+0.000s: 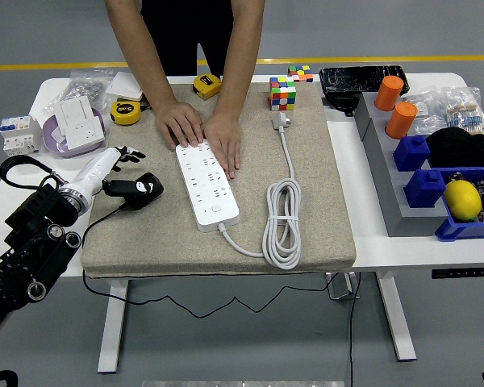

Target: Pick up the plug,place it near the board,insert it into the board,press the button

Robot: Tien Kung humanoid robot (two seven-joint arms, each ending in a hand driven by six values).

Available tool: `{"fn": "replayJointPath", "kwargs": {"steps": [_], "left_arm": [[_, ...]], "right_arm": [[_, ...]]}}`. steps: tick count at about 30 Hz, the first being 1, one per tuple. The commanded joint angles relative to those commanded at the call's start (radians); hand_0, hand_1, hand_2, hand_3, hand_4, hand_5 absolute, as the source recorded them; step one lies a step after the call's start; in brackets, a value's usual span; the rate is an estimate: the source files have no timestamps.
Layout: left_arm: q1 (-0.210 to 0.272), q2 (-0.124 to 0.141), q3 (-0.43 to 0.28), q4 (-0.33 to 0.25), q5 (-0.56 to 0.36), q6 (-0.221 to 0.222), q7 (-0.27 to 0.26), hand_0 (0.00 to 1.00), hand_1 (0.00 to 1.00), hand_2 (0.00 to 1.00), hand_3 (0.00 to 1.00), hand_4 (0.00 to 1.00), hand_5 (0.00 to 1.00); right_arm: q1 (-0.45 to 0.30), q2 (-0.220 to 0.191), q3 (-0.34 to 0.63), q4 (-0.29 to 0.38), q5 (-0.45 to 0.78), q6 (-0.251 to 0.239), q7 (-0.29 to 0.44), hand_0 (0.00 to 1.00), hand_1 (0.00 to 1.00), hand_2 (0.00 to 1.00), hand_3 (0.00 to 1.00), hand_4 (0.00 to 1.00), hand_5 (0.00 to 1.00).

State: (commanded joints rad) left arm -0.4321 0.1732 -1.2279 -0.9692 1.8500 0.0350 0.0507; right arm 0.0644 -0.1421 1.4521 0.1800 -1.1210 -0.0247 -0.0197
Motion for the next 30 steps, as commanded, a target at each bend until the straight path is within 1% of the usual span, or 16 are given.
{"fn": "replayJointPath", "kwargs": {"steps": [1, 2, 3, 5, 7, 8, 9, 12, 16, 18, 20, 21, 23, 26, 27, 30], "left_arm": [[0.004, -0.002, -0.009, -0.009, -0.011, 0.007, -0.005, 0.827, 0.952, 0.904, 0.916, 0.998, 0.572], [0.018, -0.011, -0.033, -0.031, -0.041, 0.035, -0.026, 0.827, 0.952, 0.904, 0.916, 0.998, 0.572], [0.033, -0.022, -0.065, -0.061, -0.089, 0.075, -0.054, 0.848, 0.958, 0.902, 0.889, 0.998, 0.945], [0.049, -0.034, -0.101, -0.094, -0.152, 0.115, -0.082, 0.848, 0.958, 0.902, 0.889, 0.998, 0.945], [0.085, -0.063, -0.161, -0.153, -0.223, 0.160, -0.128, 0.848, 0.958, 0.902, 0.889, 0.998, 0.945], [0.096, -0.071, -0.184, -0.177, -0.259, 0.170, -0.142, 0.848, 0.958, 0.902, 0.889, 0.998, 0.945], [0.118, -0.086, -0.218, -0.214, -0.305, 0.172, -0.162, 0.856, 0.953, 0.908, 0.890, 0.998, 0.998], [0.165, -0.112, -0.299, -0.296, -0.435, 0.140, -0.187, 0.856, 0.953, 0.908, 0.890, 0.998, 0.998], [0.214, -0.128, -0.393, -0.355, -0.604, 0.070, -0.203, 0.865, 0.940, 0.887, 0.883, 0.998, 0.998], [0.230, -0.128, -0.429, -0.366, -0.682, 0.047, -0.204, 0.865, 0.940, 0.887, 0.883, 0.998, 0.998], [0.251, -0.118, -0.458, -0.378, -0.779, 0.026, -0.199, 0.865, 0.940, 0.887, 0.883, 0.998, 0.998], [0.261, -0.113, -0.467, -0.381, -0.818, 0.018, -0.193, 0.782, 0.809, 0.777, 0.792, 0.998, 0.998], [0.283, -0.104, -0.482, -0.386, -0.888, 0.003, -0.178, 0.782, 0.809, 0.777, 0.792, 0.998, 0.998], [0.321, -0.100, -0.510, -0.392, -0.881, -0.020, -0.145, 0.782, 0.809, 0.777, 0.792, 0.998, 0.998], [0.332, -0.101, -0.521, -0.393, -0.859, -0.026, -0.130, 0.742, 0.777, 0.746, 0.760, 0.998, 0.868], [0.347, -0.104, -0.541, -0.400, -0.770, -0.027, -0.106, 0.742, 0.777, 0.746, 0.760, 0.998, 0.868]], "right_arm": [[0.000, 0.000, 0.000, 0.000, 0.001, 0.000, 0.000, 0.998, 0.801, 0.719, 0.728, 0.998, 0.998], [0.000, 0.001, 0.000, 0.000, 0.001, 0.000, 0.000, 0.998, 0.801, 0.719, 0.728, 0.998, 0.998], [0.000, 0.002, 0.001, 0.000, 0.000, 0.000, -0.001, 0.998, 0.800, 0.719, 0.727, 0.998, 0.998], [0.000, 0.003, 0.000, 0.000, 0.000, 0.001, -0.001, 0.998, 0.800, 0.719, 0.727, 0.998, 0.998], [0.001, 0.005, -0.006, 0.000, 0.004, 0.002, 0.001, 0.998, 0.800, 0.719, 0.727, 0.998, 0.998], [0.001, 0.005, -0.006, 0.000, 0.005, 0.002, 0.001, 0.998, 0.800, 0.719, 0.727, 0.998, 0.998], [0.002, 0.005, -0.008, 0.000, 0.006, 0.002, 0.001, 0.998, 0.801, 0.720, 0.728, 0.998, 0.998], [0.002, 0.006, -0.008, 0.000, 0.008, 0.003, 0.002, 0.998, 0.801, 0.720, 0.728, 0.998, 0.998], [0.000, 0.007, -0.006, 0.000, 0.007, 0.004, 0.002, 0.998, 0.800, 0.719, 0.727, 0.998, 0.998], [-0.001, 0.009, -0.005, 0.000, 0.006, 0.005, 0.002, 0.998, 0.800, 0.719, 0.727, 0.998, 0.998], [0.001, 0.010, -0.008, 0.000, 0.009, 0.007, 0.004, 0.998, 0.800, 0.719, 0.727, 0.998, 0.998], [0.002, 0.010, -0.011, 0.000, 0.009, 0.008, 0.005, 0.998, 0.800, 0.720, 0.728, 0.998, 0.998], [0.006, 0.009, -0.014, 0.000, 0.007, 0.008, 0.004, 0.998, 0.800, 0.720, 0.728, 0.998, 0.998], [0.017, 0.007, -0.028, 0.000, 0.003, 0.010, -0.001, 0.998, 0.800, 0.720, 0.728, 0.998, 0.998], [0.019, 0.007, -0.036, 0.000, 0.005, 0.011, -0.001, 0.998, 0.798, 0.719, 0.728, 0.998, 0.998], [0.022, 0.008, -0.047, 0.000, 0.006, 0.013, -0.001, 0.998, 0.798, 0.719, 0.728, 0.998, 0.998]]}}
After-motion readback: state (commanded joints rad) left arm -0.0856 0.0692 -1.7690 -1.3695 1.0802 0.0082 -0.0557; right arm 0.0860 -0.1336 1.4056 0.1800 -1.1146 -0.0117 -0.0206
